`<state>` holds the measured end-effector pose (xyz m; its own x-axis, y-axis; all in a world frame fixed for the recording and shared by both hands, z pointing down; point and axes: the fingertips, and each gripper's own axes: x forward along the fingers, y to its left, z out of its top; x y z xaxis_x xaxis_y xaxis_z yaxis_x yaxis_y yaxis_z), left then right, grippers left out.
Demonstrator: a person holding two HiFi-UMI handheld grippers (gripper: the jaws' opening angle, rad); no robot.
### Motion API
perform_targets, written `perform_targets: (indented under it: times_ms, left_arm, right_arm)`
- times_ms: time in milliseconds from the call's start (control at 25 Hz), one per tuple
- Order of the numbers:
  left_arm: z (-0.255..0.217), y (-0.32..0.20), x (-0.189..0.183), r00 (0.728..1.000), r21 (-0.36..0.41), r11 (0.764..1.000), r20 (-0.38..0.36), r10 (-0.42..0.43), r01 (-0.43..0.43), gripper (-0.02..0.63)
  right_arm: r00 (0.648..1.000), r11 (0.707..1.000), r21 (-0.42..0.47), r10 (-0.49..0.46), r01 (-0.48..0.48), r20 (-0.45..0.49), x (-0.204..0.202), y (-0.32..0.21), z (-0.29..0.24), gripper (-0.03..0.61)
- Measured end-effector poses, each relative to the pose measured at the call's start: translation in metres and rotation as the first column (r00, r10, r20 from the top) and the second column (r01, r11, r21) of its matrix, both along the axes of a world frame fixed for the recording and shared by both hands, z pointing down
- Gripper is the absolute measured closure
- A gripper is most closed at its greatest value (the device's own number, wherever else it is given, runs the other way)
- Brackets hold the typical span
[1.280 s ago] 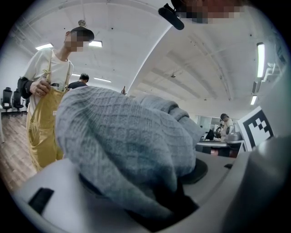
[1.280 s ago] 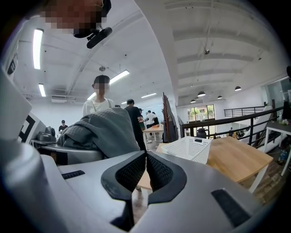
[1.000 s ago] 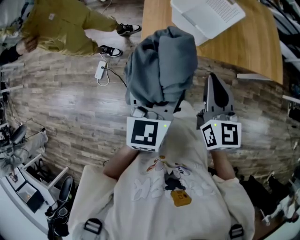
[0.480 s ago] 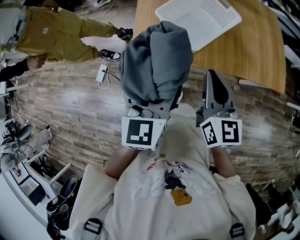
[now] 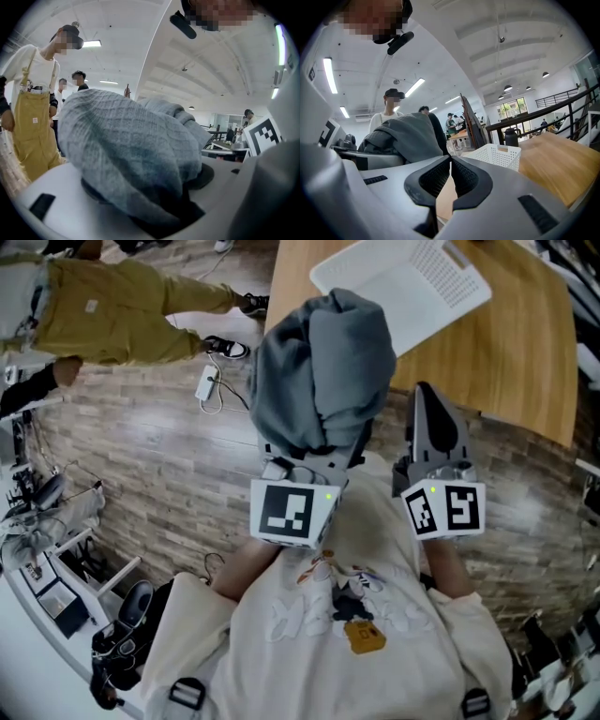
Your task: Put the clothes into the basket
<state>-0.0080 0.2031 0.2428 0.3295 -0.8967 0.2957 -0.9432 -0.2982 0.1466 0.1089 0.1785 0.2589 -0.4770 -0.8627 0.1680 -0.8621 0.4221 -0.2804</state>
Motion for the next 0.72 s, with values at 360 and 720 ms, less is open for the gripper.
perform_targets:
  times_ms: [360,720]
  left_arm:
    - [-0.017,-0.058,-0.001,0.998,0.019,0.998,-0.015,0.054,-0.053,0.272]
    - [-0.002,-0.12,-0.005,0.981,-0.005,0.981,-0.024,0.194,-0.194,0.272]
  right_arm:
    - [0.998,0.999,-0.021,-0.051,0.051,-0.034,-0.019,-0.052,-0.01,0.552]
    - [0.998,1.0,-0.01,0.023,-0.023,-0.06,-0.035,-0.118,-0.009,0.552]
